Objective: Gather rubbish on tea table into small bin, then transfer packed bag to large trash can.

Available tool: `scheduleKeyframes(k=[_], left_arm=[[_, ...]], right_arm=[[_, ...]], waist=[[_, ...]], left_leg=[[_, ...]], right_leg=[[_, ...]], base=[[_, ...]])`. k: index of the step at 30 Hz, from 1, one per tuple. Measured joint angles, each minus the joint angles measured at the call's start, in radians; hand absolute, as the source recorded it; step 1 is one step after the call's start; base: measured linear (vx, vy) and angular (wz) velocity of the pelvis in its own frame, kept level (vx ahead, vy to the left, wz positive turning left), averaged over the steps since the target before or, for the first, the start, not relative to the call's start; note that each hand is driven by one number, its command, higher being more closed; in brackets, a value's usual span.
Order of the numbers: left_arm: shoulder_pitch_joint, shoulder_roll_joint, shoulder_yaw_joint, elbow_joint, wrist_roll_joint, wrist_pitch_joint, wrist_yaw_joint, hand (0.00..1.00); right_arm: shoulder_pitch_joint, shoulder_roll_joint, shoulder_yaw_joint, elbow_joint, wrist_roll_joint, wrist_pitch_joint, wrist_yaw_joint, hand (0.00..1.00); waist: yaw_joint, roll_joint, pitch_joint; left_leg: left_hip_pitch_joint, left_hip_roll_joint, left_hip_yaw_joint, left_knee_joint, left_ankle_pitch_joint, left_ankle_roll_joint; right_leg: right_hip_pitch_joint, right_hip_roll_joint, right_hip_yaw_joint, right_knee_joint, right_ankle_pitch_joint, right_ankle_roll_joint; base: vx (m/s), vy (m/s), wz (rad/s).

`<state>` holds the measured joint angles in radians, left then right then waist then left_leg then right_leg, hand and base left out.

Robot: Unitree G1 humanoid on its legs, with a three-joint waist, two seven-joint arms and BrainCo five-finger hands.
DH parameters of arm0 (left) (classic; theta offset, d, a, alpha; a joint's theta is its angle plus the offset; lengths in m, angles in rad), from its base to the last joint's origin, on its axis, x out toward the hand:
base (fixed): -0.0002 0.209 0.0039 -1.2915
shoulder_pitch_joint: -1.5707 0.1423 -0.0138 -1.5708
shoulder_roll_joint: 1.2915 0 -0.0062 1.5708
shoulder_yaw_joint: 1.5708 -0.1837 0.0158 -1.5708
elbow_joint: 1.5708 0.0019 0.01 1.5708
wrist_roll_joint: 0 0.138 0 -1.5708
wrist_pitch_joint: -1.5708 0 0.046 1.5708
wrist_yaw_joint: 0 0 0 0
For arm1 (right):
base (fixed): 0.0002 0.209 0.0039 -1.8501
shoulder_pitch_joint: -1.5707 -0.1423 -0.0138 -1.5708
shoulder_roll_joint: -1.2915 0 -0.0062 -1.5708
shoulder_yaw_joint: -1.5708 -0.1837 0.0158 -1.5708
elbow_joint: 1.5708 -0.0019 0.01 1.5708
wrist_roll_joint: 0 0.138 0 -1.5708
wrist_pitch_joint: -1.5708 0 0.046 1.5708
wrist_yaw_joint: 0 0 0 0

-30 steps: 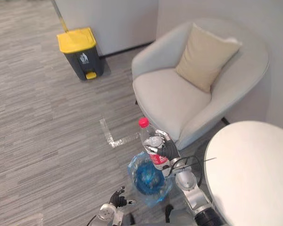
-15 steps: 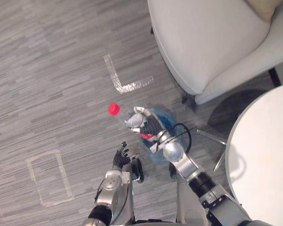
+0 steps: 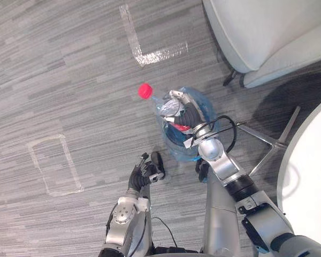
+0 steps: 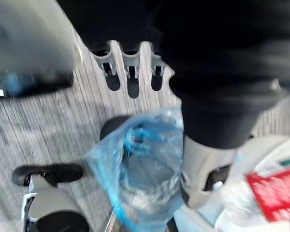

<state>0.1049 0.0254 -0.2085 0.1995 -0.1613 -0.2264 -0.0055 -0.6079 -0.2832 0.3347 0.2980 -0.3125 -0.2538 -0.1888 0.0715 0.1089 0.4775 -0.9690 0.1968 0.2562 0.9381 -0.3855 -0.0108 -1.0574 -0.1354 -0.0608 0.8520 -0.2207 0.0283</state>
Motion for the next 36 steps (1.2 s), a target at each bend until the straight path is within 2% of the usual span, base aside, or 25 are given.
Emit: scheduleKeyframes(k=[3, 7, 11, 12, 19, 23, 25, 26, 27, 28, 33, 36], left_arm=[[0.010, -0.001, 0.000, -0.049, 0.000, 0.011, -0.003, 0.00], [0.016, -0.004, 0.001, -0.093, 0.000, 0.038, -0.029, 0.00], [0.016, -0.025, 0.013, -0.152, 0.000, 0.042, -0.041, 0.00], [0.016, -0.028, 0.016, -0.159, 0.000, 0.042, -0.041, 0.00], [0.016, -0.060, 0.047, -0.271, 0.000, 0.096, -0.041, 0.00], [0.013, -0.067, 0.076, -0.351, 0.004, 0.146, -0.045, 0.00], [-0.004, -0.070, 0.107, -0.317, 0.006, 0.147, -0.059, 0.00], [-0.060, -0.077, 0.165, -0.219, 0.013, 0.155, -0.064, 0.00], [-0.082, -0.078, 0.181, -0.172, 0.011, 0.144, -0.048, 0.00], [-0.098, -0.079, 0.177, -0.114, 0.012, 0.113, -0.006, 0.00], [-0.096, -0.074, 0.124, -0.061, 0.025, 0.023, 0.048, 0.00], [-0.096, -0.074, 0.124, -0.003, 0.025, 0.015, 0.072, 0.00]], right_arm=[[-0.004, -0.002, -0.026, 0.004, -0.001, 0.017, 0.004, 1.00], [-0.011, -0.002, -0.062, 0.057, -0.002, 0.038, 0.002, 1.00], [-0.028, -0.004, -0.091, 0.076, -0.003, 0.044, -0.004, 1.00], [-0.033, -0.004, -0.095, 0.076, -0.003, 0.045, -0.004, 0.00], [-0.057, -0.002, -0.131, 0.091, -0.042, 0.072, -0.009, 0.00], [-0.042, 0.011, -0.145, 0.081, -0.042, 0.077, -0.009, 0.00], [-0.025, 0.017, -0.142, 0.063, -0.043, 0.078, -0.008, 0.00], [-0.020, 0.025, -0.132, 0.059, -0.043, 0.078, -0.005, 0.00], [-0.021, 0.029, -0.131, 0.058, -0.047, 0.076, 0.002, 0.00], [-0.012, 0.028, -0.127, 0.046, -0.073, 0.075, 0.015, 0.00], [0.039, 0.027, -0.120, 0.027, -0.153, 0.071, 0.036, 0.00], [0.055, 0.025, -0.114, 0.027, -0.206, 0.072, 0.047, 0.00]], waist=[[0.003, 0.000, 0.000], [0.012, 0.000, 0.000], [0.015, 0.000, 0.000], [0.015, 0.000, 0.000], [0.018, 0.000, 0.000], [0.016, 0.000, 0.000], [0.016, 0.000, 0.000], [0.015, 0.000, 0.000], [0.014, 0.000, 0.000], [0.012, 0.000, 0.000], [0.010, -0.001, 0.000], [0.009, -0.001, 0.000]], left_leg=[[-0.058, 0.004, 0.009, 0.024, 0.001, 0.002], [-0.086, 0.008, 0.010, 0.042, 0.008, 0.011], [-0.102, 0.009, 0.010, 0.043, 0.009, 0.011], [-0.106, 0.009, 0.010, 0.043, 0.009, 0.011], [-0.120, 0.004, 0.016, 0.035, 0.014, 0.010], [-0.131, -0.002, 0.009, 0.024, 0.026, 0.006], [-0.131, -0.001, 0.006, 0.023, 0.026, 0.005], [-0.131, -0.001, 0.005, 0.022, 0.028, 0.005], [-0.132, -0.001, 0.005, 0.022, 0.029, 0.006], [-0.135, -0.001, 0.004, 0.022, 0.030, 0.007], [-0.127, -0.001, -0.006, 0.024, 0.031, 0.009], [-0.118, -0.001, -0.005, 0.022, 0.031, 0.009]], right_leg=[[-0.065, 0.001, 0.013, 0.020, 0.008, 0.001], [-0.096, 0.001, 0.015, 0.038, 0.016, -0.004], [-0.114, 0.001, 0.016, 0.043, 0.016, -0.004], [-0.118, 0.001, 0.016, 0.043, 0.016, -0.004], [-0.145, -0.003, 0.021, 0.052, 0.016, -0.004], [-0.153, -0.005, 0.018, 0.050, 0.016, -0.004], [-0.153, -0.005, 0.015, 0.050, 0.016, -0.004], [-0.153, -0.004, 0.014, 0.049, 0.016, -0.004], [-0.153, -0.004, 0.013, 0.049, 0.016, -0.004], [-0.153, -0.004, 0.012, 0.046, 0.016, -0.004], [-0.132, -0.004, 0.003, 0.035, 0.018, -0.005], [-0.123, -0.004, 0.003, 0.033, 0.019, -0.005]], base=[[-0.11, -0.028, -0.03], [-0.07, -0.029, -0.01], [-0.05, -0.015, 0.00], [-0.07, -0.015, 0.02], [-0.08, -0.021, 0.01], [-0.10, -0.026, 0.07], [-0.08, -0.024, 0.03], [-0.09, -0.023, 0.01], [-0.10, -0.021, 0.01], [-0.07, -0.006, 0.01], [-0.09, 0.006, 0.01], [-0.09, -0.004, -0.01]])
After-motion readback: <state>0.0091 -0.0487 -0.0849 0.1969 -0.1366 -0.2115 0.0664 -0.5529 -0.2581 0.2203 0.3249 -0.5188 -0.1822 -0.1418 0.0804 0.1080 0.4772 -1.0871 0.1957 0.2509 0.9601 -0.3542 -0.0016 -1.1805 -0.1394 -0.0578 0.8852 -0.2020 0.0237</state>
